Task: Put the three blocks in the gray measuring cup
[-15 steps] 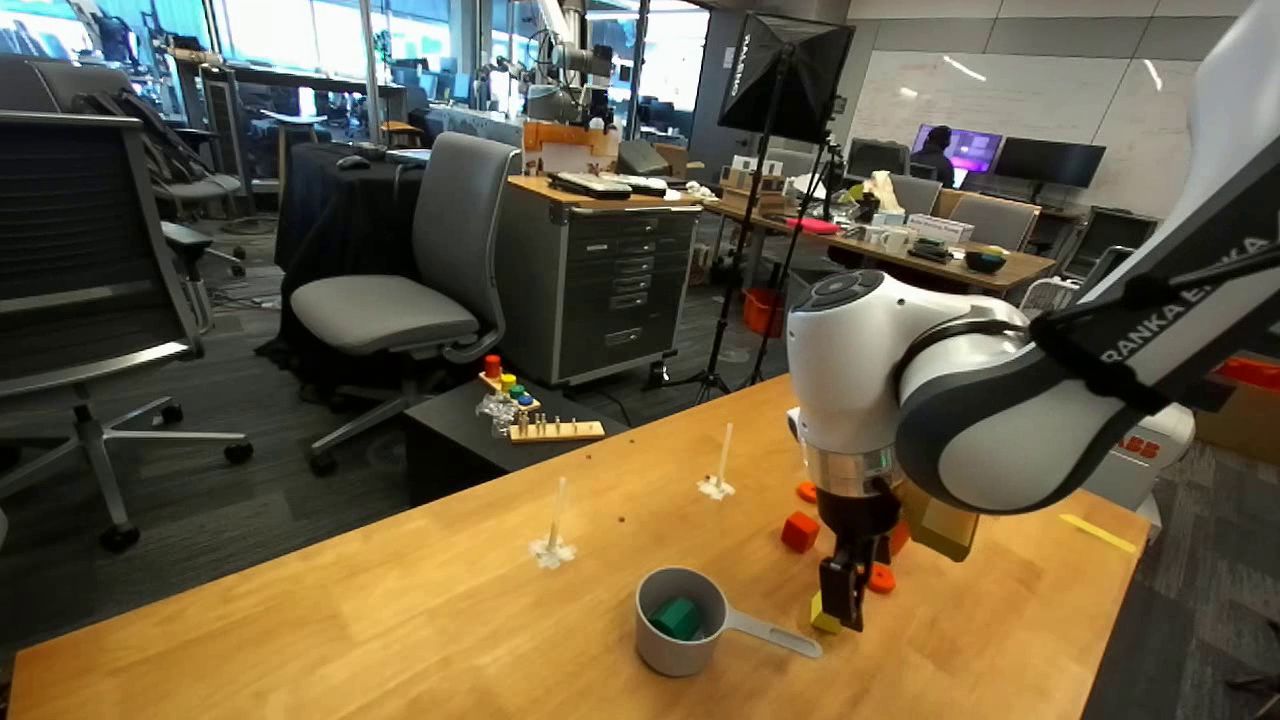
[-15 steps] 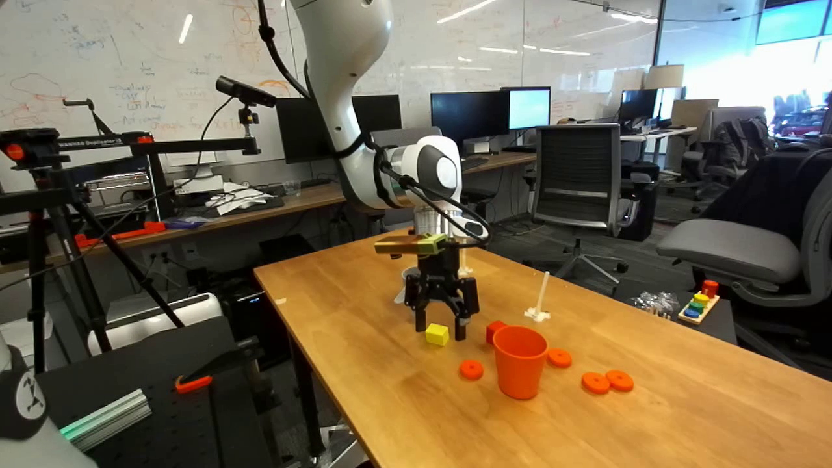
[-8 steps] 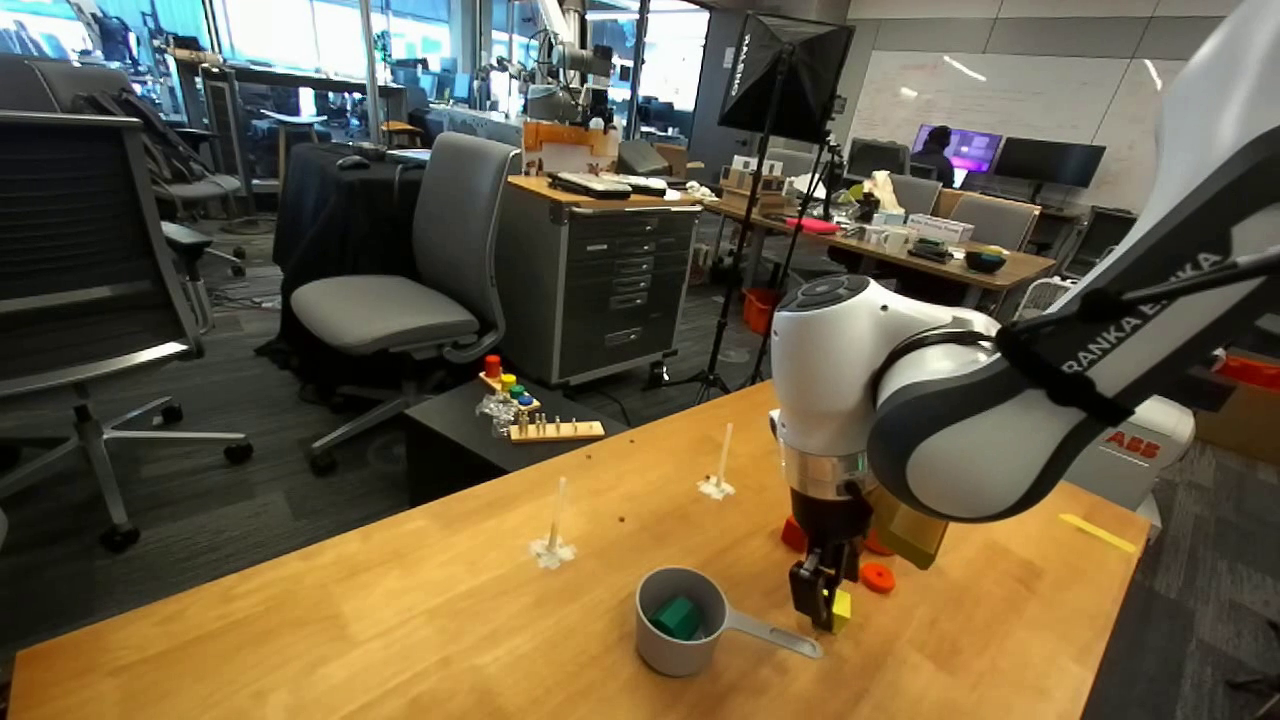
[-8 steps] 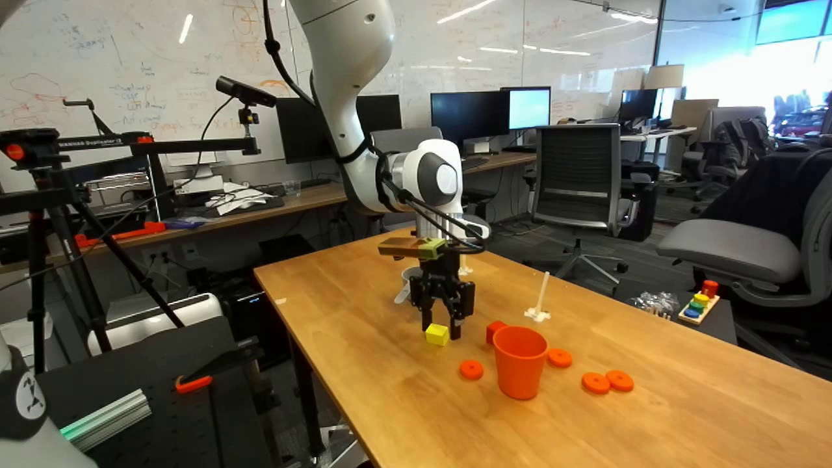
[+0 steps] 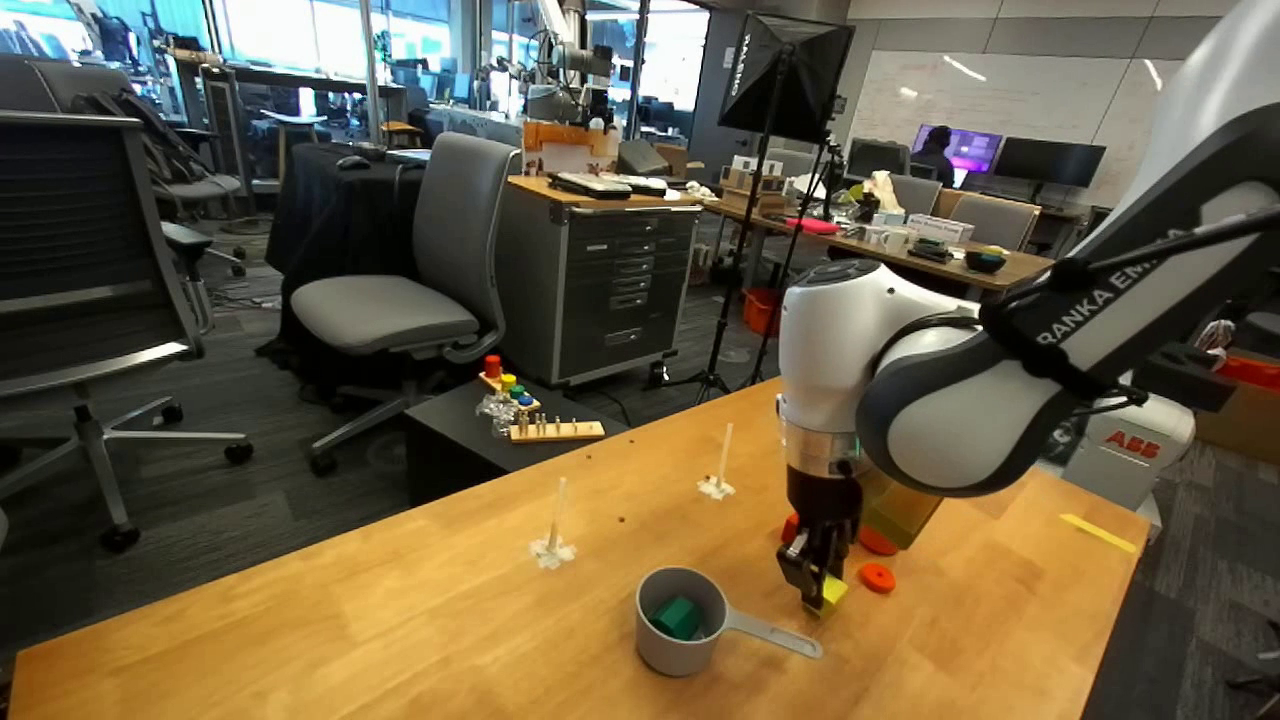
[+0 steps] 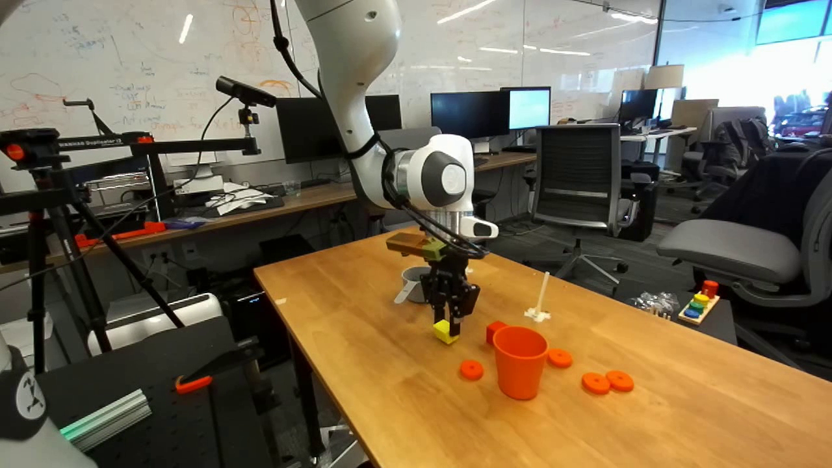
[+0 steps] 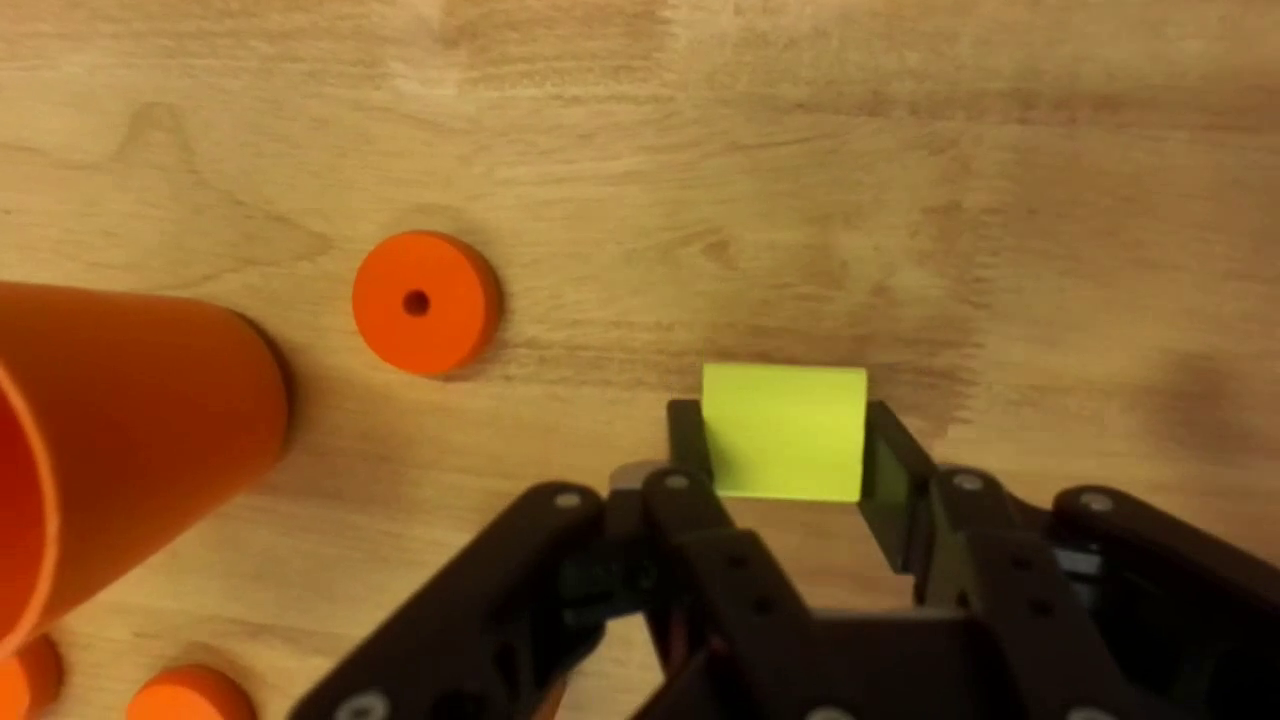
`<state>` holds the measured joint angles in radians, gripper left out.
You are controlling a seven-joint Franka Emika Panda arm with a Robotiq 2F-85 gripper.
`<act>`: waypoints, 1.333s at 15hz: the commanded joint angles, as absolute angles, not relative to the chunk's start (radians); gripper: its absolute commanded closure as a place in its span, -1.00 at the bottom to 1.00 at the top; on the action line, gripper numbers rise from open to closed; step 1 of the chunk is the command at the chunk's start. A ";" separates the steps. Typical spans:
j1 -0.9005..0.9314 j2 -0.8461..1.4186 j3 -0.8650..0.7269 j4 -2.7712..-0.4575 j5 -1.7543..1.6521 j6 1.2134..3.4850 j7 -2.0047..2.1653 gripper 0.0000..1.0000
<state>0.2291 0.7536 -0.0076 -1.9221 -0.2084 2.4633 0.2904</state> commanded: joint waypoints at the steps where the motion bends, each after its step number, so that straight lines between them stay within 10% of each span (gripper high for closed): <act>1: 0.216 0.672 -0.017 -1.923 -0.153 2.499 0.302 0.70; 20: 0.292 0.664 0.109 -1.816 0.028 2.522 0.327 0.70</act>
